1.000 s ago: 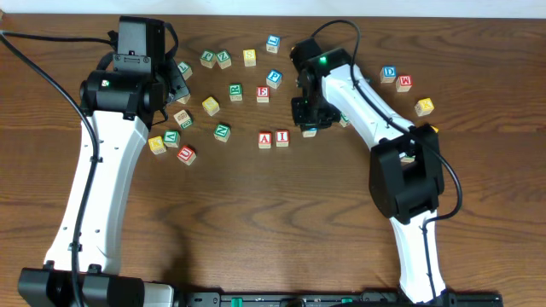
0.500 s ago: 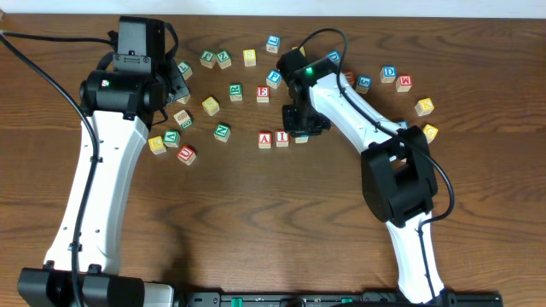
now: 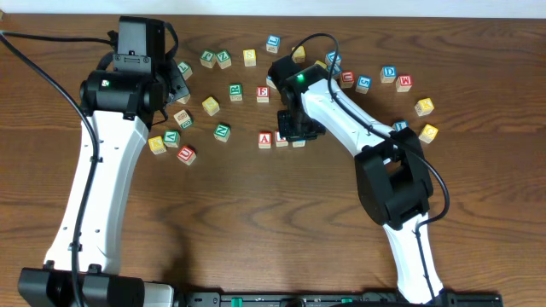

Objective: Spell out AI2
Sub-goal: 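Carry the blue 2 block with the right gripper beside the red I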

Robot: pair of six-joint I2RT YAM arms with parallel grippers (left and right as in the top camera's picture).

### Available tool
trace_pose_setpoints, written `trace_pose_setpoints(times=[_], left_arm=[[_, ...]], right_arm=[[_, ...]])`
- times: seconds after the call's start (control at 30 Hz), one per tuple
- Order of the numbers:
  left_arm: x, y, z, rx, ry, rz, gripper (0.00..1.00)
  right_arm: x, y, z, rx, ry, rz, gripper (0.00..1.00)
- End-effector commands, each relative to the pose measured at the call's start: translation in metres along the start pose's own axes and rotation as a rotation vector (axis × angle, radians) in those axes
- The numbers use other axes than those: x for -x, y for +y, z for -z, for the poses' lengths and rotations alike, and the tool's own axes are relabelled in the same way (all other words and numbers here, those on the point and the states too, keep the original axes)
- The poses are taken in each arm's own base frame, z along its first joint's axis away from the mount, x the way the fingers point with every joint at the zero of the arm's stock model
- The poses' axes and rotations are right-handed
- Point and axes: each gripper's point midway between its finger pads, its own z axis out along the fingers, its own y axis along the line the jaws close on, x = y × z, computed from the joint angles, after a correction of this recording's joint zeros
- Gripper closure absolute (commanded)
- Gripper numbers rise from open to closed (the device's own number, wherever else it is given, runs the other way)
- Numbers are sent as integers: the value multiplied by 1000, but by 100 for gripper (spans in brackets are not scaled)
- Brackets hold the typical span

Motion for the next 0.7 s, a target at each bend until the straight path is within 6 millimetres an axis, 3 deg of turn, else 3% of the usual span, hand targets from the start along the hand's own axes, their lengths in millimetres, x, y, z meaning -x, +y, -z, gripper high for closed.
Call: trace_pose_setpoints(times=[0.0, 0.67], left_arm=[[-3, 4, -6, 17, 14, -16, 48], [-5, 5, -6, 20, 20, -17, 48]], right_arm=[[2, -3, 6, -24, -27, -11, 77], [12, 3, 7, 7, -62, -16, 60]])
